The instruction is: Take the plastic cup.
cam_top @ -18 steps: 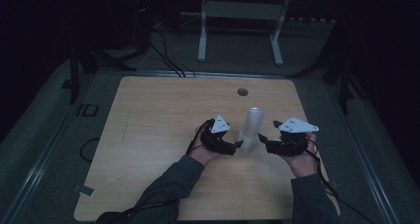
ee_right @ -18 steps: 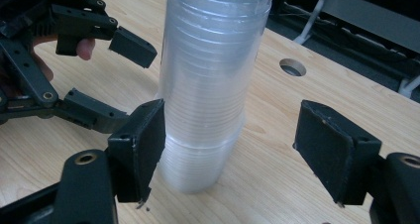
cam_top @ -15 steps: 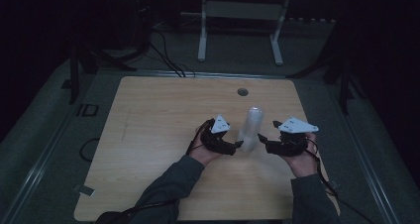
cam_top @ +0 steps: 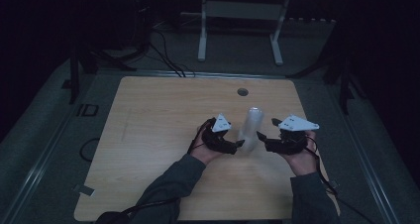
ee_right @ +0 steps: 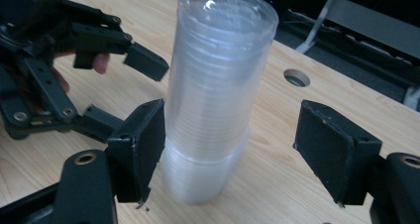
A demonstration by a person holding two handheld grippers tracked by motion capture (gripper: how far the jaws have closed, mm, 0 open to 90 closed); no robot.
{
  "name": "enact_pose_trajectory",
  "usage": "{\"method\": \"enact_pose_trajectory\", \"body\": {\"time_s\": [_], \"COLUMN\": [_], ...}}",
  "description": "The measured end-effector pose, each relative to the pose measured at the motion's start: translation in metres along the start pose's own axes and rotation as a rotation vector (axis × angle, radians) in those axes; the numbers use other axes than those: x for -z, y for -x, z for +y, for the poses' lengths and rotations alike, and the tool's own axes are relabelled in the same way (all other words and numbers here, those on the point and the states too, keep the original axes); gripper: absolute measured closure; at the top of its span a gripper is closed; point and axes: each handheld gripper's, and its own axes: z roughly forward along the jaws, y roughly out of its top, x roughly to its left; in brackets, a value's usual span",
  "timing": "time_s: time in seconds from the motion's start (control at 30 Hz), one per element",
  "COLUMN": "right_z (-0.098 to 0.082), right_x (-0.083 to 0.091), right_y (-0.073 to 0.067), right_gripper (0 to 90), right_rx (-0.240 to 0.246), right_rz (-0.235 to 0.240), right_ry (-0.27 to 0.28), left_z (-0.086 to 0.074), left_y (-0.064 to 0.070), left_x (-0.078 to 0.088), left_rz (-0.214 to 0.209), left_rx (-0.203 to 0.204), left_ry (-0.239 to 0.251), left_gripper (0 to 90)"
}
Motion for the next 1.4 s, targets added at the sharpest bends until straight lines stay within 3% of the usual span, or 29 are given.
{"method": "enact_pose_trajectory", "body": {"time_s": [0.2,0.6,0.87,1.03,1.3,1.4], "right_z": [0.008,0.016,0.020,0.021,0.021,0.022], "right_x": [-0.004,-0.024,-0.040,-0.041,-0.039,-0.038], "right_y": [0.002,0.008,0.011,0.010,0.009,0.009], "right_gripper": [25.1,23.5,29.8,38.5,39.2,39.3], "right_rx": [-0.021,-0.103,-0.093,-0.086,-0.093,-0.096], "right_rz": [0.022,0.057,0.077,0.082,0.094,0.098], "right_ry": [0.037,0.101,0.111,0.118,0.120,0.121], "left_z": [0.006,0.003,0.003,0.004,0.009,0.008], "left_y": [0.002,0.007,0.007,0.006,0.010,0.011], "left_x": [-0.012,-0.026,-0.026,-0.029,-0.037,-0.039], "left_rz": [-0.009,-0.026,-0.027,-0.019,-0.016,-0.019], "left_rx": [-0.020,-0.015,-0.015,-0.013,-0.016,-0.014], "left_ry": [-0.002,-0.007,-0.001,0.003,0.008,0.008], "left_gripper": [16.1,15.7,16.7,15.7,15.4,20.0]}}
